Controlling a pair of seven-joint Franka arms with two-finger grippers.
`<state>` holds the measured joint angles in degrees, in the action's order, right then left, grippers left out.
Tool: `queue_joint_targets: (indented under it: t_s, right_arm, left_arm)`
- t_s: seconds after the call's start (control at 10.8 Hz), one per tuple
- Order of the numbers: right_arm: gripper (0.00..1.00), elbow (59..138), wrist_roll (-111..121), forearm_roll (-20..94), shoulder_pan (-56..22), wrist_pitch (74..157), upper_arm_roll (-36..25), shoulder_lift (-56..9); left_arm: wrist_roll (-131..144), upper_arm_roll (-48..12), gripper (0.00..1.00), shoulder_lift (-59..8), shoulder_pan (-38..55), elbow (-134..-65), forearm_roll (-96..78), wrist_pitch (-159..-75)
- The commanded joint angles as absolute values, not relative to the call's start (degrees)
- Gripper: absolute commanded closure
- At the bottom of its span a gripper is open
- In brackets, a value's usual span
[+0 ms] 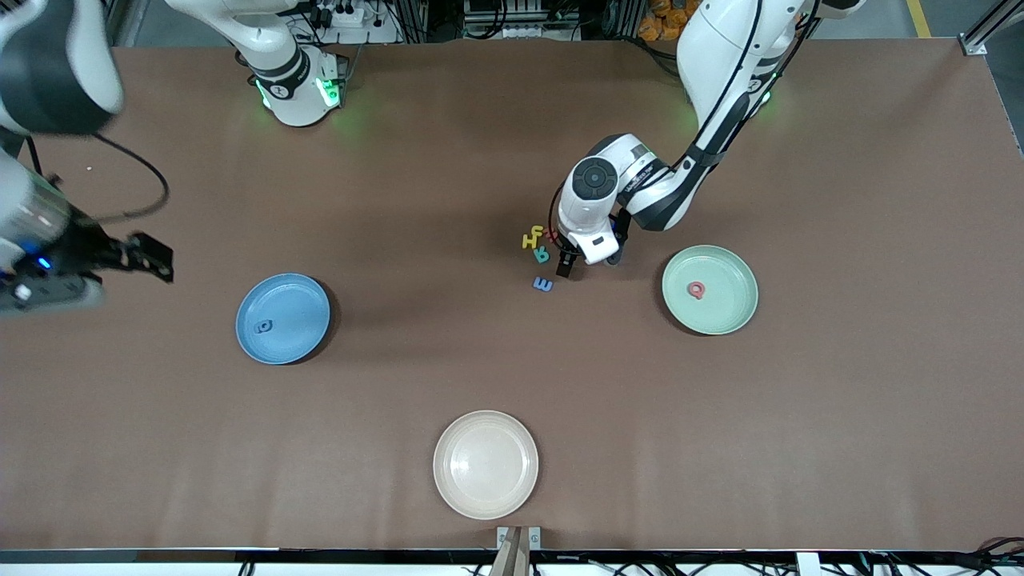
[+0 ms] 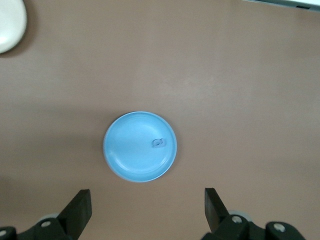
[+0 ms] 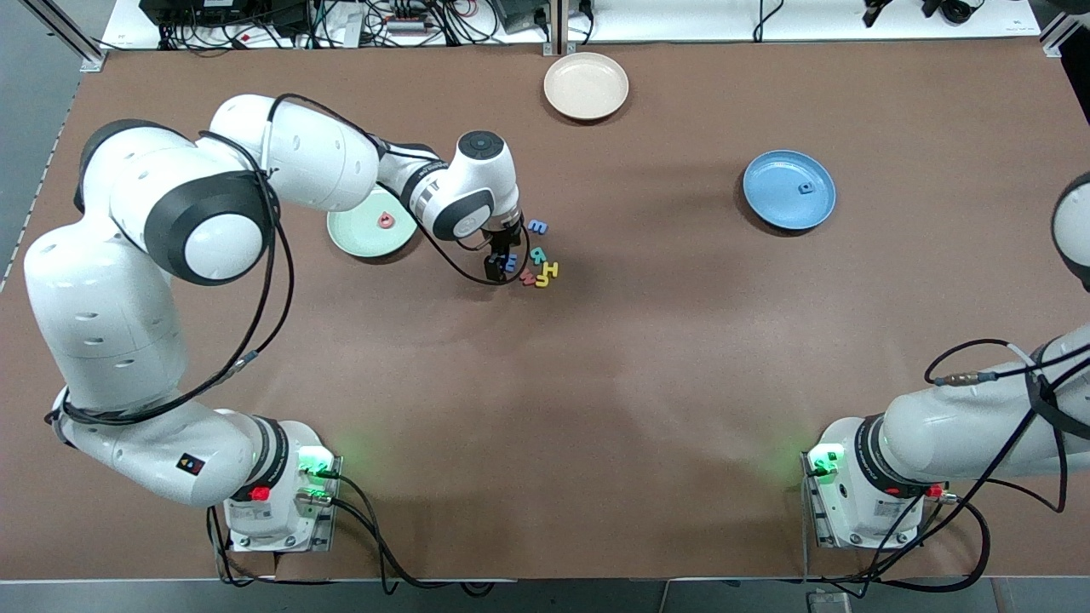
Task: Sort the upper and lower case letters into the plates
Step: 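Release the a on the blue plate while the left gripper lowers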
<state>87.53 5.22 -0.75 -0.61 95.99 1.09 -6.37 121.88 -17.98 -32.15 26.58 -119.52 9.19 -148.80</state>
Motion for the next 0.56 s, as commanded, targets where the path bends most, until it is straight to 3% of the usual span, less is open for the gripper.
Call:
queue_joint_targets:
  t_s: [0.0, 0.46]
  right_arm:
    - [0.0, 88.07, 5.01, 1.85, 0.27, 93.53, 0.44, -2.73]
    - [0.0, 83.85, -3.23, 2.02, -0.17, 88.51, 0.44, -1.93]
  left_arm:
    - [126.46, -18.02, 0.0, -30.68, 26.89, -122.87, 15.26, -150.47]
    - [135.44, -18.19, 0.0, -31.2, 26.63, -122.87, 27.07, -150.56]
